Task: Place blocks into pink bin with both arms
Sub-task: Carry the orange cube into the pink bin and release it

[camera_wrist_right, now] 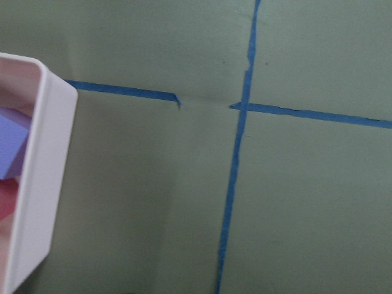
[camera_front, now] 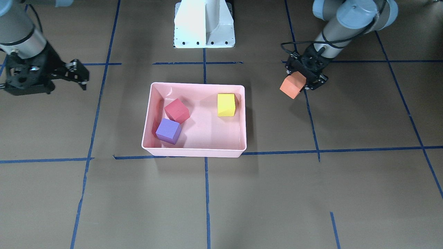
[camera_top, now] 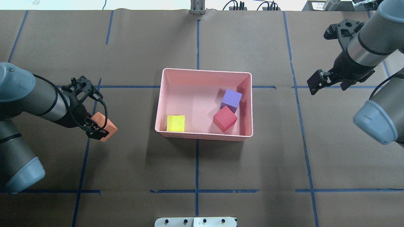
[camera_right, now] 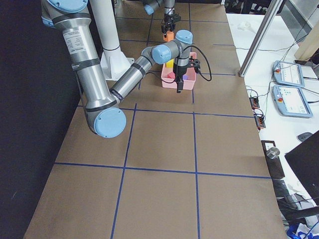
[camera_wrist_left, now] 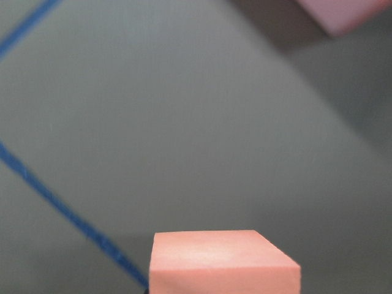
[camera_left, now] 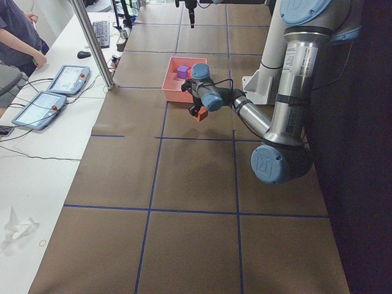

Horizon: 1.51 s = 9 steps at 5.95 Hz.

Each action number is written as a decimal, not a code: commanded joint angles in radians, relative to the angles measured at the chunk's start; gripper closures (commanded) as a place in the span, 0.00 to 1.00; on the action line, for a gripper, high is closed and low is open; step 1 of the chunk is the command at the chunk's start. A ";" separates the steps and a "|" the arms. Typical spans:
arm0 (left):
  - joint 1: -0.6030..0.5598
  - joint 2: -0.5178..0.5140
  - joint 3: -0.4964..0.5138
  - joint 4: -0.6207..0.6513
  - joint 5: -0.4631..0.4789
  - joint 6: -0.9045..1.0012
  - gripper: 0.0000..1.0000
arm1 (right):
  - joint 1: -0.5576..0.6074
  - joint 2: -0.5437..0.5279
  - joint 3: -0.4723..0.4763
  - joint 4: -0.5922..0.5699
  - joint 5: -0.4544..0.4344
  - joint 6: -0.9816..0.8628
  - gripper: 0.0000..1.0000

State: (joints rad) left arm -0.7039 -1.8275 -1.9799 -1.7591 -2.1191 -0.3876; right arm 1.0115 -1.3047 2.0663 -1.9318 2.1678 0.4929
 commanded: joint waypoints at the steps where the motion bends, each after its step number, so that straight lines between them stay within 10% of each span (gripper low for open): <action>1: -0.002 -0.273 0.007 0.294 0.005 -0.135 0.33 | 0.178 -0.141 -0.031 0.002 0.077 -0.377 0.00; 4: 0.023 -0.635 0.351 0.294 0.042 -0.374 0.32 | 0.372 -0.306 -0.041 0.002 0.138 -0.711 0.00; 6: 0.049 -0.651 0.378 0.291 0.088 -0.372 0.00 | 0.438 -0.369 -0.045 0.004 0.138 -0.816 0.00; 9: -0.023 -0.519 0.293 0.309 0.079 -0.204 0.00 | 0.515 -0.453 -0.043 0.007 0.136 -0.855 0.00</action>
State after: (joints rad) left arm -0.6865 -2.4122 -1.6501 -1.4550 -2.0340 -0.6861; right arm 1.5017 -1.7361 2.0239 -1.9256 2.3061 -0.3466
